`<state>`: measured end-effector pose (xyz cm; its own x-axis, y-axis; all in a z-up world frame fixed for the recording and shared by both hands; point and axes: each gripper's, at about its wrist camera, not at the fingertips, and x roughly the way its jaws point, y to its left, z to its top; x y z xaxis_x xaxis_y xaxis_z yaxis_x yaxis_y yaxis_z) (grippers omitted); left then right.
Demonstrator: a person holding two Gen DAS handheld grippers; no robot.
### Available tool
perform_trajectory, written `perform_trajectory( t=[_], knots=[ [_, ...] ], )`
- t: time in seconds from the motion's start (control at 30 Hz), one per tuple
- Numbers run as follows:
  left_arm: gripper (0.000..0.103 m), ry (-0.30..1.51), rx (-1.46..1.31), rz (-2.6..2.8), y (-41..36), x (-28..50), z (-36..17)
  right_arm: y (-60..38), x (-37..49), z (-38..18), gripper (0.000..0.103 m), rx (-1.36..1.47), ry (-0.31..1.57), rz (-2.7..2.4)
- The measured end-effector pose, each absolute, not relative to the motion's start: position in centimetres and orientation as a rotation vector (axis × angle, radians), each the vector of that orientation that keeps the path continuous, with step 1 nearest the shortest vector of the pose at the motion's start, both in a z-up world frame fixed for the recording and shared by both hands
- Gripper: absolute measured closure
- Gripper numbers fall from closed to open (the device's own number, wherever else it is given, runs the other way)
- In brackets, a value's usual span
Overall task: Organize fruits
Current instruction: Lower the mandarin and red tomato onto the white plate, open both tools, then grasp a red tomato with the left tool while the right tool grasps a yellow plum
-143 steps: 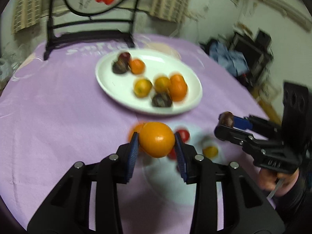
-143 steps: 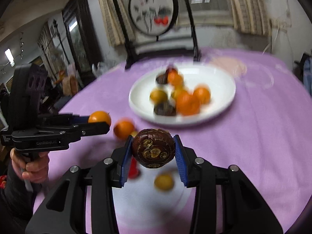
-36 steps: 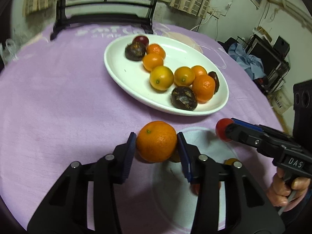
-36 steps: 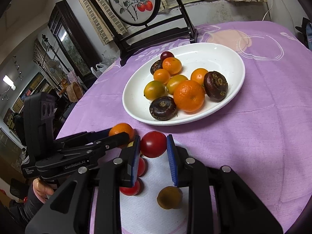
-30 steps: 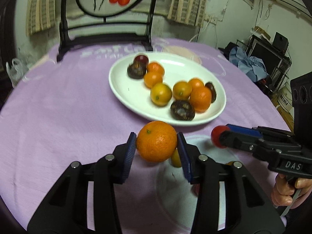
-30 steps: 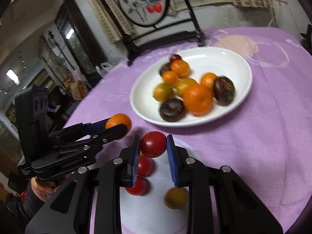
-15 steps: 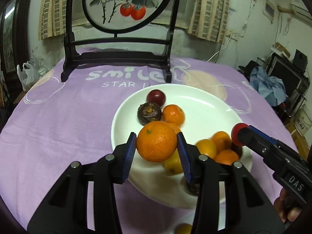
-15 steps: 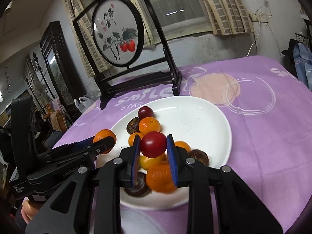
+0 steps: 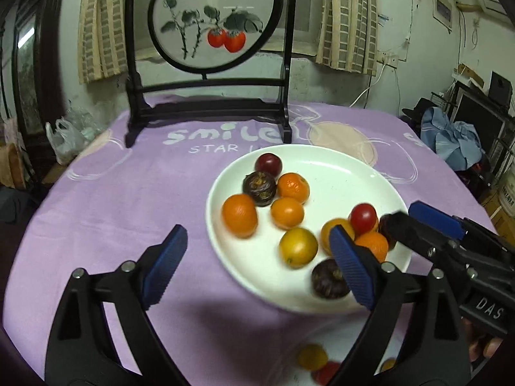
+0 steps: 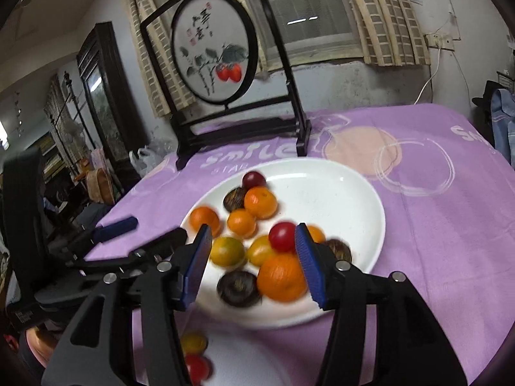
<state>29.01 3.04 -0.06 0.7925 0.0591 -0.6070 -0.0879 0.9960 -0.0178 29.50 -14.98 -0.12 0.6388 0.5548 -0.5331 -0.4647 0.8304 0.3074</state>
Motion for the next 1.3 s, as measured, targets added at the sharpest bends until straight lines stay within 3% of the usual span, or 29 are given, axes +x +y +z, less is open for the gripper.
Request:
perform_trajectory(
  t=[0.5,0.63,0.93,1.07,1.13,1.3],
  knots=[
    [0.007,0.706,-0.014,0.111,4.4,23.9,-1.4,-16.3,23.2,-2.9,0.045,-0.04,0.81,0.616],
    [0.007,0.717,-0.021,0.147,5.2,23.7,-1.6,-15.8,22.2,-4.1,0.056,-0.1,0.88,0.649],
    [0.007,0.724,-0.052,0.18,6.6,23.3,-1.6,-13.7,19.6,-5.6,0.064,-0.286,0.903,0.672],
    [0.007,0.724,-0.052,0.181,6.6,23.3,-1.6,-14.1,19.6,-6.0,0.068,-0.291,0.92,0.657],
    [0.007,0.723,-0.045,0.176,6.6,23.2,-1.6,-14.0,19.7,-6.1,0.076,-0.294,0.932,0.654],
    [0.007,0.745,-0.024,0.132,6.1,23.1,-1.9,-14.8,20.4,-6.1,0.077,-0.236,0.943,0.645]
  ],
)
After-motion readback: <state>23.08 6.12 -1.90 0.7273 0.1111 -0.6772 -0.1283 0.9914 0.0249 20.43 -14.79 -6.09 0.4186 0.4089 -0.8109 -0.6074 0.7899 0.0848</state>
